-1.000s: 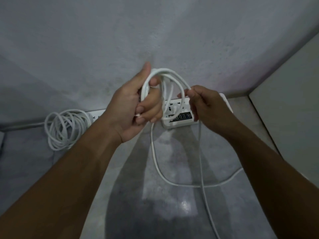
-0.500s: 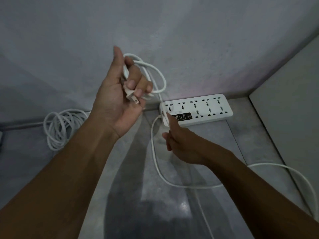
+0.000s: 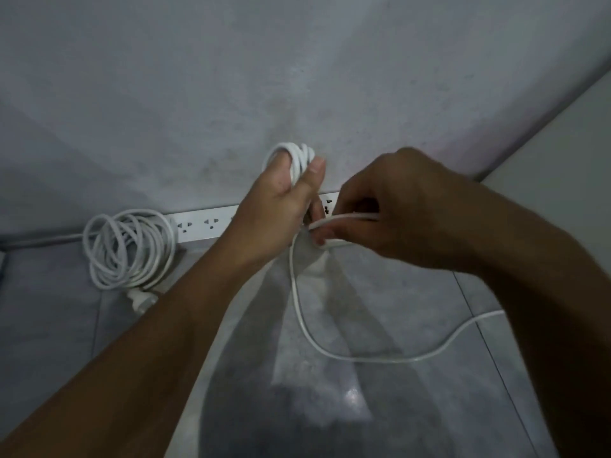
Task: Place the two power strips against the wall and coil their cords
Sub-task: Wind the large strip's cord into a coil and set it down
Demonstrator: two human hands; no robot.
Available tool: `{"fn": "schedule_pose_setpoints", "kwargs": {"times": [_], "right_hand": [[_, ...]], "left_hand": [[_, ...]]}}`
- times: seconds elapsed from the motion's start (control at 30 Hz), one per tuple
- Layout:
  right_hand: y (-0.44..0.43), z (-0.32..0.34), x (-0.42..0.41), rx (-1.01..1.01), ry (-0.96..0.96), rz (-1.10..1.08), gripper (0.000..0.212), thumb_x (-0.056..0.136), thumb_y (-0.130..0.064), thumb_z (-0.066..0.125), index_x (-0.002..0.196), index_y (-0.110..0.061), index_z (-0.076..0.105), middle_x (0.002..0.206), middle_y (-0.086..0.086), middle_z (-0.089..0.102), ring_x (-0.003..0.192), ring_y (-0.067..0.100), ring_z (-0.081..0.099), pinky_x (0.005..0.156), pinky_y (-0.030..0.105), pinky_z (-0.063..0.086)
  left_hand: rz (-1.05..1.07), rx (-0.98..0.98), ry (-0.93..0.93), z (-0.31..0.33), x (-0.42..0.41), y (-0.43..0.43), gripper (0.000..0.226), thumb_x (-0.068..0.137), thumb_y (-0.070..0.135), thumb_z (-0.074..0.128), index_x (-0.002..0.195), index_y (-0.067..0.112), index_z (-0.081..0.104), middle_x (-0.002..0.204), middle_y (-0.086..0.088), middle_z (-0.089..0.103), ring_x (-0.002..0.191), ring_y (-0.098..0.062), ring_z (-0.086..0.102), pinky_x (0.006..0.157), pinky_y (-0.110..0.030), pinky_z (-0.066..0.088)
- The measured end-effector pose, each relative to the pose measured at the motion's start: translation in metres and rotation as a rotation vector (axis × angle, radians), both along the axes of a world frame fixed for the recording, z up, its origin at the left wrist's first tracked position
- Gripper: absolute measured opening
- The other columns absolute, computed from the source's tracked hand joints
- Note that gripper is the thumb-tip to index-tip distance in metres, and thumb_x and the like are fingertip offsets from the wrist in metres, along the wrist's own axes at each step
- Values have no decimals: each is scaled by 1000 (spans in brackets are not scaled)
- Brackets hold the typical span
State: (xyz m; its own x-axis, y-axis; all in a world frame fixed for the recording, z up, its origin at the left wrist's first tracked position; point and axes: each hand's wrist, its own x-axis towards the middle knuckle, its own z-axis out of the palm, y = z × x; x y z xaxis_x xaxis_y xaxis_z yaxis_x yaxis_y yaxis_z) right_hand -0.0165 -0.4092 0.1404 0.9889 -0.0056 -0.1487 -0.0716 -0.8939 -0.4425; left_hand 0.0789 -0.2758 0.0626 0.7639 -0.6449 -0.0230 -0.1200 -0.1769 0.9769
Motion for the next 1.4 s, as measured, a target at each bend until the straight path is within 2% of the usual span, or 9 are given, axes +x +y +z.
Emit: {"fn": "schedule_pose_setpoints", "kwargs": {"times": [0.1,0.27,0.57,0.7,0.83,1.03,1.13,1.3,1.4], "right_hand": [[-15,7,2,-14,-73,37,15,77,-44,81,76,-31,74,60,-13,61,60,-4,59,47,11,41],[-45,8,6,63,-187,88,26,72,-47,77,90,-28,74,68,-12,63,57,4,61,50,8,40],[-55,-75,10,253,-457,-182,26,95,-21,65,120,-21,72,68,-41,58,60,-14,60,59,1,40],[-46,-110,0,158,-322,-265,38,103,-29,50,139,-40,56,61,-17,58,53,-3,57,59,17,45],[-22,-128,-7,138,-179,-193,43,104,-29,47,147,-34,45,74,-2,68,59,10,59,64,30,51],[11,-117,-11,159,-36,-81,35,104,-29,47,139,-29,45,67,-12,50,57,9,52,59,33,49],[18,-95,-10,154,48,-32,27,103,-26,51,129,-24,53,69,-12,50,54,2,50,55,24,49],[17,-53,-8,58,30,-32,14,93,-31,65,103,-23,71,77,-6,63,59,7,62,64,32,59],[17,-32,-6,8,-4,16,10,91,-29,68,91,-21,74,68,-11,55,54,6,60,60,29,57]], "left_hand": [[-72,77,48,2,-8,-2,41,103,42,43,99,3,58,75,-27,65,61,-35,65,54,-48,50],[-293,-24,341,-5,-7,6,59,97,53,35,59,13,56,38,-9,35,31,-18,28,44,-26,26],[-340,-340,633,-4,-3,14,54,101,53,28,75,13,53,33,3,30,25,-13,20,51,-44,14],[-196,-523,664,-1,8,14,53,105,49,19,80,14,51,39,3,31,29,-13,27,52,-32,31],[-65,-597,566,-2,17,9,45,107,41,21,82,14,46,49,0,39,39,-15,36,58,-34,32],[87,-565,455,-2,15,6,46,107,39,26,77,13,47,53,-1,46,45,-17,46,53,-29,39],[148,-465,339,-4,13,7,49,108,37,28,73,13,53,55,-3,55,51,-20,59,56,-28,50],[161,-186,47,-8,13,9,42,108,33,28,104,-2,50,67,-5,74,68,-21,74,74,-33,58],[125,-94,-73,-5,5,7,21,108,29,33,98,15,46,66,5,73,63,-9,71,69,-21,54]]}}
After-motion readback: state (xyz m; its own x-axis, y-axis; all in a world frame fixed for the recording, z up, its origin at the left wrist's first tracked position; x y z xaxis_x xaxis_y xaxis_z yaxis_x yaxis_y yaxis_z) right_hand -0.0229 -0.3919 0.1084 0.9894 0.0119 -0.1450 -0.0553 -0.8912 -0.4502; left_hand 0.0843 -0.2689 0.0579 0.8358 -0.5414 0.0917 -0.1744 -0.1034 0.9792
